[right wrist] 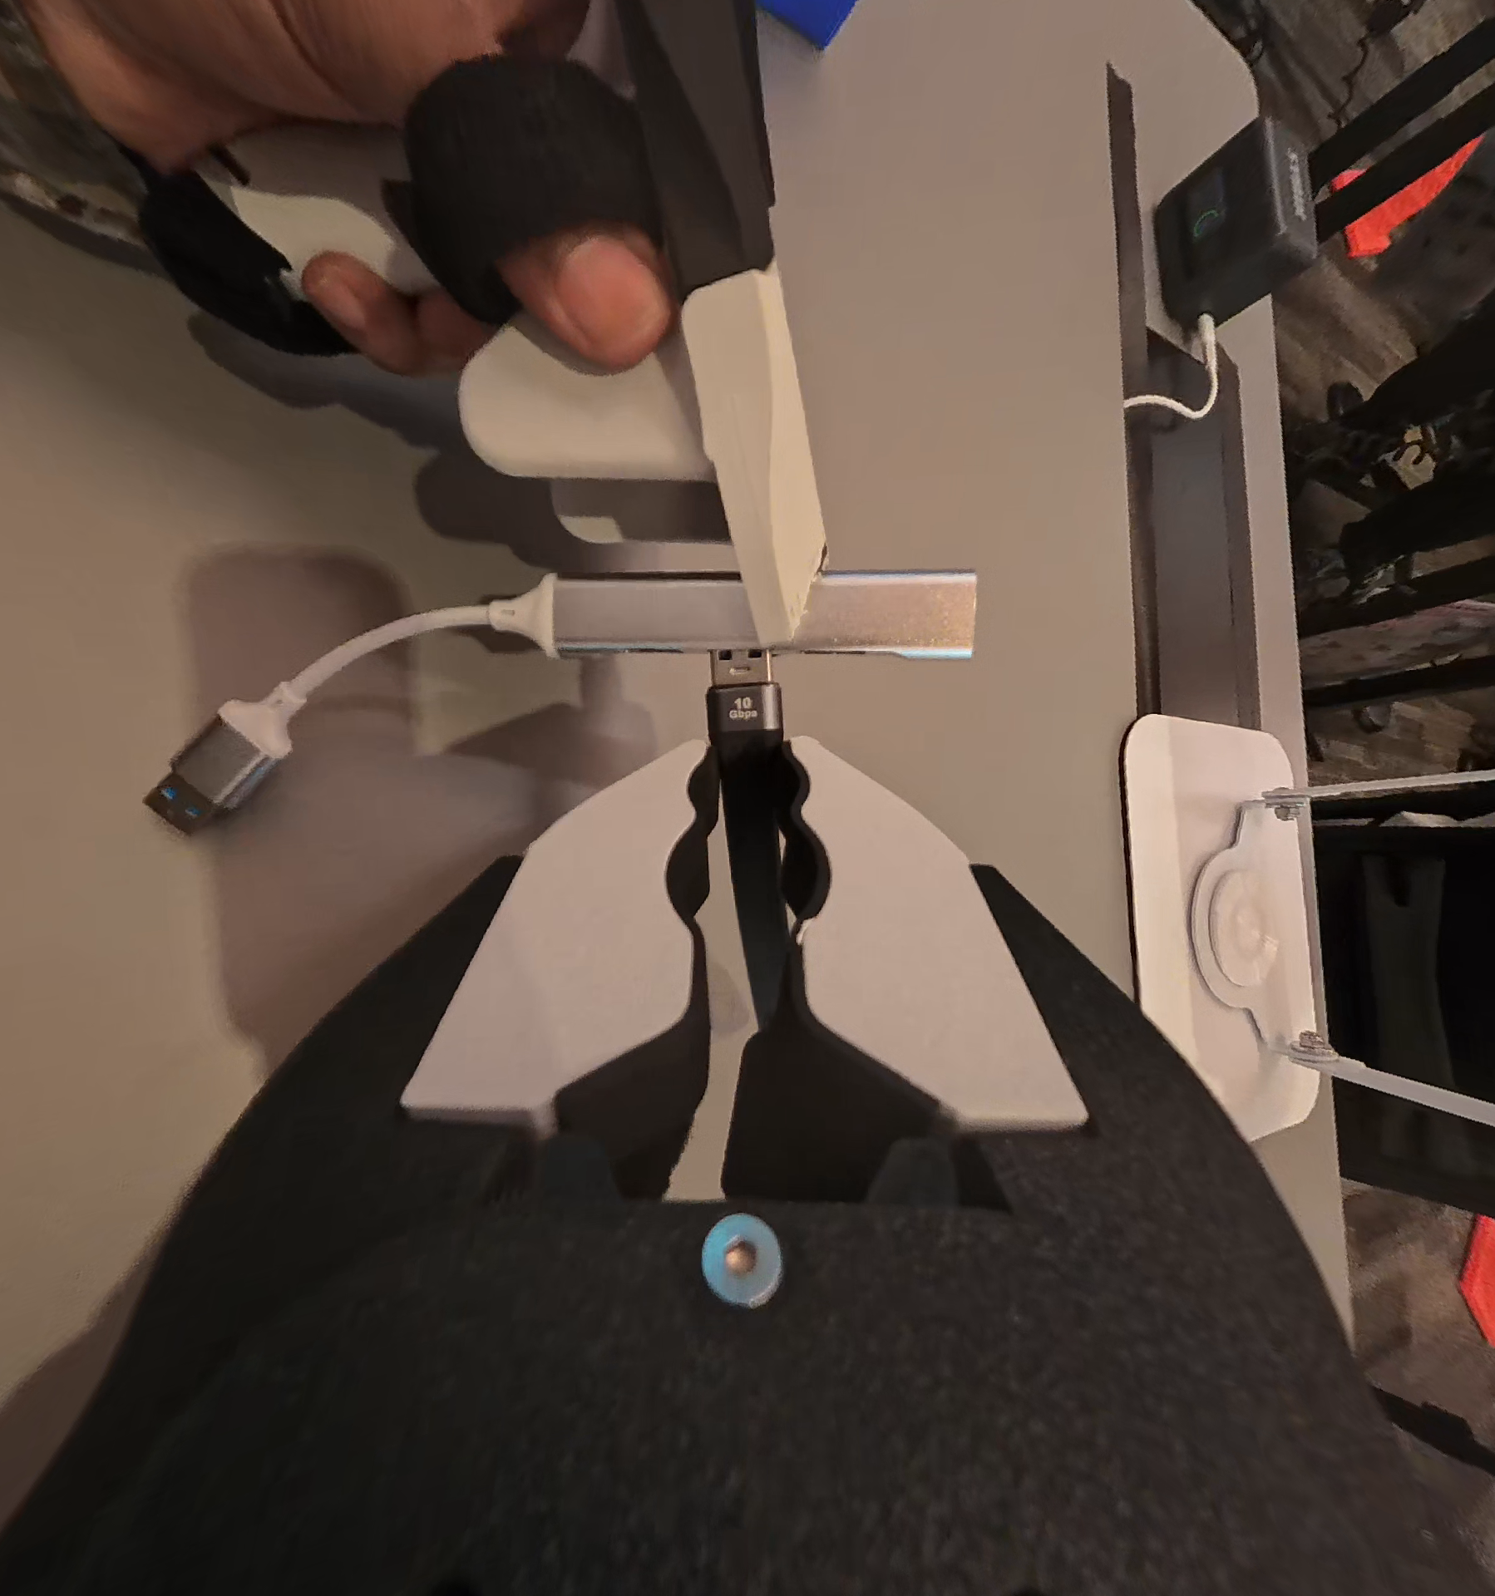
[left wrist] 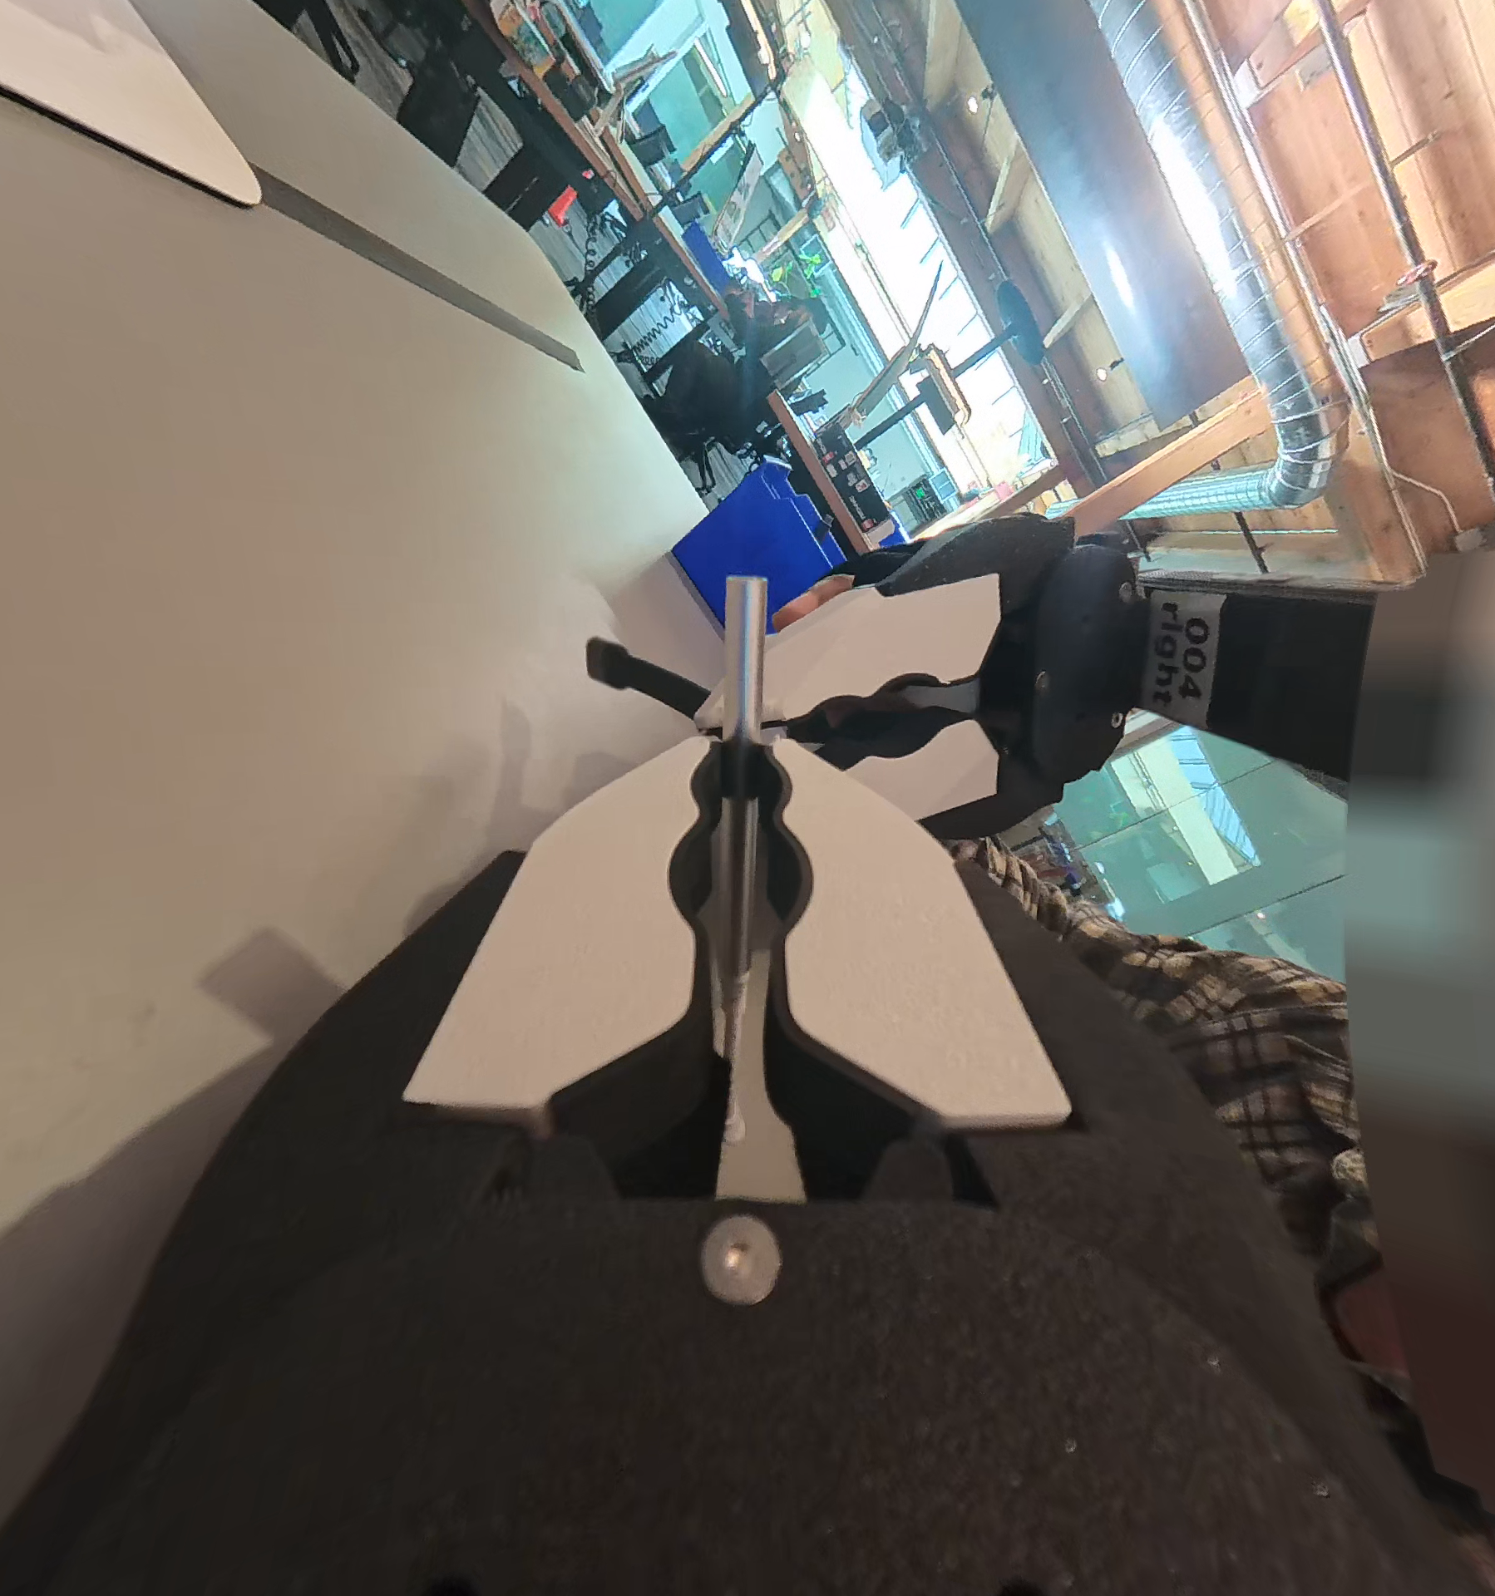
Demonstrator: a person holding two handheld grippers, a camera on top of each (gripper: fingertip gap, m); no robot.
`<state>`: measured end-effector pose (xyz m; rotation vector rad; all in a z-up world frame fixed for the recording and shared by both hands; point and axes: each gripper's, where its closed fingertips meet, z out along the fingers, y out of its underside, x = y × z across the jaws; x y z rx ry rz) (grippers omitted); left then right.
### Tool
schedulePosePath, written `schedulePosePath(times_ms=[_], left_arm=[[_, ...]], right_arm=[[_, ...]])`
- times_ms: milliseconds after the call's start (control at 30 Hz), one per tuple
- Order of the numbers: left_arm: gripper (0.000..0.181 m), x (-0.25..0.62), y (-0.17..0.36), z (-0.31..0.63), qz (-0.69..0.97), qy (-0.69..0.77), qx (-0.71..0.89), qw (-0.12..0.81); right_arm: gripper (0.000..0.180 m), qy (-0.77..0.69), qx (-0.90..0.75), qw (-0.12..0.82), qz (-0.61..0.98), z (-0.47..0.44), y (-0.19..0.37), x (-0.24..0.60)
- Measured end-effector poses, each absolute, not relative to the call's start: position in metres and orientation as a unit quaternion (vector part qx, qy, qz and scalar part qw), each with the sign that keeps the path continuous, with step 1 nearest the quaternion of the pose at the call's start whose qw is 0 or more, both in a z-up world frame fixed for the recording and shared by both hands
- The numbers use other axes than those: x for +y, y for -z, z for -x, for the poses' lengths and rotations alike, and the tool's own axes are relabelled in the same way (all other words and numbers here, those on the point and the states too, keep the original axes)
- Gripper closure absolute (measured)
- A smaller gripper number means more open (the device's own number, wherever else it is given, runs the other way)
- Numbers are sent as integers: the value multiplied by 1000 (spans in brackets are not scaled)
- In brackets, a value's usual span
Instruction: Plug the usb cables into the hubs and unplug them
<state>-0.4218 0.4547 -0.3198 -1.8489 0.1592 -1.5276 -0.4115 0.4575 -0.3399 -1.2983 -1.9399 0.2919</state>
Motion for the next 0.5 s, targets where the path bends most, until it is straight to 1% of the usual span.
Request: schedulePosePath(times_ms=[33,233,367,500], left_arm=[[174,455,320,422,721,584,65,367],[174,458,318,426,725,566,63,387],[174,461,314,430,716,562,48,411],[174,464,302,437,690,568,24,448]], right_arm=[[168,-116,-760,382,513,412,339,457],[169,-111,-745,393,528,416,339,461],[169,-105,-729,405,542,421,337,463],[169,-128,-694,429,563,428,327,462]])
